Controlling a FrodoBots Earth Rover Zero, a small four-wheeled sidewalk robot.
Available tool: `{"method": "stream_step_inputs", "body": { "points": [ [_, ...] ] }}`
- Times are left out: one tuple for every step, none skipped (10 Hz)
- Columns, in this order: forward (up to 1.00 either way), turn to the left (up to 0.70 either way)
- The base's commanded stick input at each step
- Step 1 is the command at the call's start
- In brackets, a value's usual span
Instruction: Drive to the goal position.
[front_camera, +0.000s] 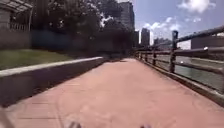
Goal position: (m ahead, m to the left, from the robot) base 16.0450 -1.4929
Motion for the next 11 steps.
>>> {"method": "stream_step_inputs", "body": {
  "points": [
    [1.0, -0.32],
    [1.0, -0.15],
    [1.0, 0.0],
    [1.0, 0.0],
    [1.0, 0.0],
    [1.0, 0.0],
    [1.0, 0.0],
    [1.0, 0.0],
    [1.0, 0.0],
    [1.0, 0.0],
    [1.0, 0.0]
  ]
}}
